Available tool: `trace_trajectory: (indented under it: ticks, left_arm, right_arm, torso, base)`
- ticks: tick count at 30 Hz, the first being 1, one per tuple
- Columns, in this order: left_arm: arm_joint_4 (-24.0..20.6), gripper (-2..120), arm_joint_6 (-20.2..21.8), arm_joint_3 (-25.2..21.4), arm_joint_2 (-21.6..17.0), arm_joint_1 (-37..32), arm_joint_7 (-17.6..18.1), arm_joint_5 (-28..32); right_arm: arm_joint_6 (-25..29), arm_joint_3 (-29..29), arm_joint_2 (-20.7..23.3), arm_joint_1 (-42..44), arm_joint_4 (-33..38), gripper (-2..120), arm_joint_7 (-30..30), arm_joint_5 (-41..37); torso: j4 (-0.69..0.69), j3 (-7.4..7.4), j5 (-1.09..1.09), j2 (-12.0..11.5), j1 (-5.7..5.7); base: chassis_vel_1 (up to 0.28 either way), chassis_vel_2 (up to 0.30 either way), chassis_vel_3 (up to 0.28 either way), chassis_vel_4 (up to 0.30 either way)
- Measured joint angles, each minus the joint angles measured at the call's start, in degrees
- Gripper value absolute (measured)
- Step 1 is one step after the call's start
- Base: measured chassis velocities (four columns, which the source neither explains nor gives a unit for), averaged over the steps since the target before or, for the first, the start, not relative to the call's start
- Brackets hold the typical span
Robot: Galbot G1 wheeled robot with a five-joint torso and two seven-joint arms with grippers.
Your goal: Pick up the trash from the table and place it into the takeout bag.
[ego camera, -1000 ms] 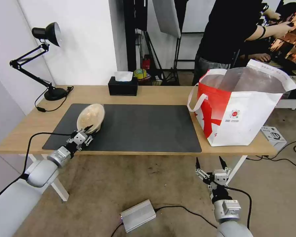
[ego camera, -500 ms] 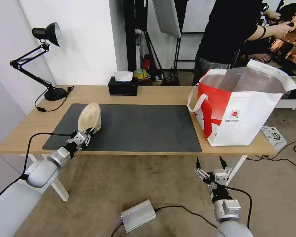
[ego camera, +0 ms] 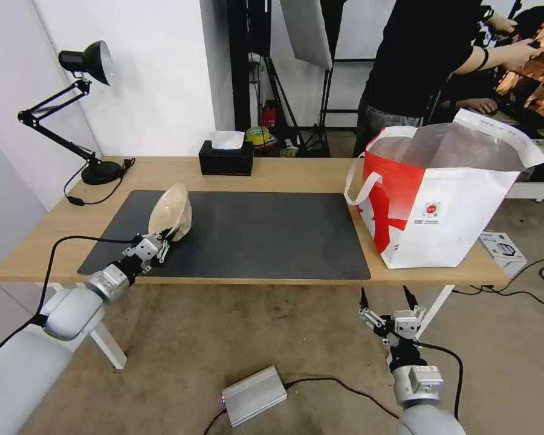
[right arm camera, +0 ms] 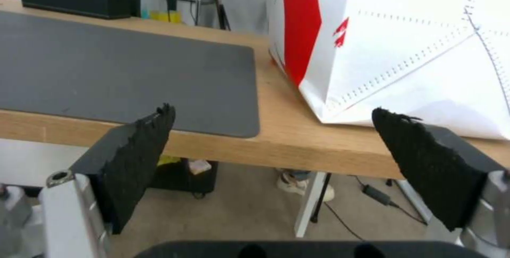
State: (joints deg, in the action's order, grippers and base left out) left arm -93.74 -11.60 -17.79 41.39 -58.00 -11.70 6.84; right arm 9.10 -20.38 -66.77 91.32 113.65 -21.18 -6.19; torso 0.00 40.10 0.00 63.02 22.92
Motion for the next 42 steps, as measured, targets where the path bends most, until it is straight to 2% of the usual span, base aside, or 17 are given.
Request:
trace_trajectory:
  ticks: [9, 14, 21, 28, 29, 33, 34, 37, 42]
  left_arm:
    - [-4.0, 1, -0.1, -1.0, -1.6, 0.8, -0.1, 0.5]
    - [-5.5, 1, 0.0, 0.1, -2.8, 2.6, -0.1, 1.8]
    - [-6.2, 1, 0.0, 6.1, -4.9, 10.3, -0.5, 5.3]
    - [-4.2, 1, -1.1, 14.5, -4.9, 20.8, -1.0, 7.3]
    - [-4.2, 1, -1.1, 14.5, -4.9, 20.8, -1.0, 7.3]
    - [-1.9, 1, -2.2, 20.2, -3.9, 27.4, -1.9, 8.2]
    - [-1.9, 1, -2.2, 20.2, -3.9, 27.4, -1.9, 8.2]
    - [-0.1, 1, -2.9, 24.6, -2.7, 32.5, -2.4, 8.5]
    - [1.7, 1, -3.2, 29.1, -0.7, 38.4, -2.8, 8.6]
  right_arm:
    - [-0.1, 0.1, 0.0, 0.0, 0.3, 96, 0.0, 0.1]
    - [-0.1, 0.1, -0.1, 0.1, 0.5, 96, 0.0, 0.1]
    - [-0.1, 0.1, -0.1, 0.1, 0.5, 94, 0.0, 0.1]
    - [-0.1, 0.1, -0.2, 0.0, 0.6, 95, 0.0, 0.1]
    - [-0.1, 0.1, -0.2, 0.0, 0.6, 95, 0.0, 0.1]
    - [-0.2, -0.1, -0.3, 0.1, 0.6, 94, 0.0, 0.1]
    - [-0.2, -0.1, -0.3, 0.1, 0.6, 94, 0.0, 0.1]
    - [-0.2, -0.2, -0.4, 0.1, 0.6, 94, 0.0, 0.2]
    - [-0.2, -0.4, -0.6, 0.2, 0.6, 94, 0.0, 0.2]
  torso:
    - [0.0, 0.0, 0.0, 0.0, 0.0]
    - [0.0, 0.0, 0.0, 0.0, 0.0]
    - [0.0, 0.0, 0.01, 0.0, 0.0]
    - [0.0, 0.0, 0.01, 0.0, 0.0]
    - [0.0, 0.0, 0.01, 0.0, 0.0]
    - [0.0, 0.0, 0.01, 0.0, 0.0]
    - [0.0, 0.0, 0.01, 0.0, 0.0]
    - [0.0, 0.0, 0.01, 0.0, 0.0]
    - [-0.01, 0.01, 0.01, 0.0, 0.0]
  base:
    - [0.0, 0.0, 0.0, 0.0]
    - [0.0, 0.0, 0.0, 0.0]
    - [0.0, 0.0, 0.0, 0.0]
    - [0.0, 0.0, 0.0, 0.0]
    - [0.0, 0.0, 0.0, 0.0]
    - [0.0, 0.0, 0.0, 0.0]
    - [0.0, 0.0, 0.0, 0.0]
    - [0.0, 0.0, 0.0, 0.0]
    - [0.0, 0.0, 0.0, 0.0]
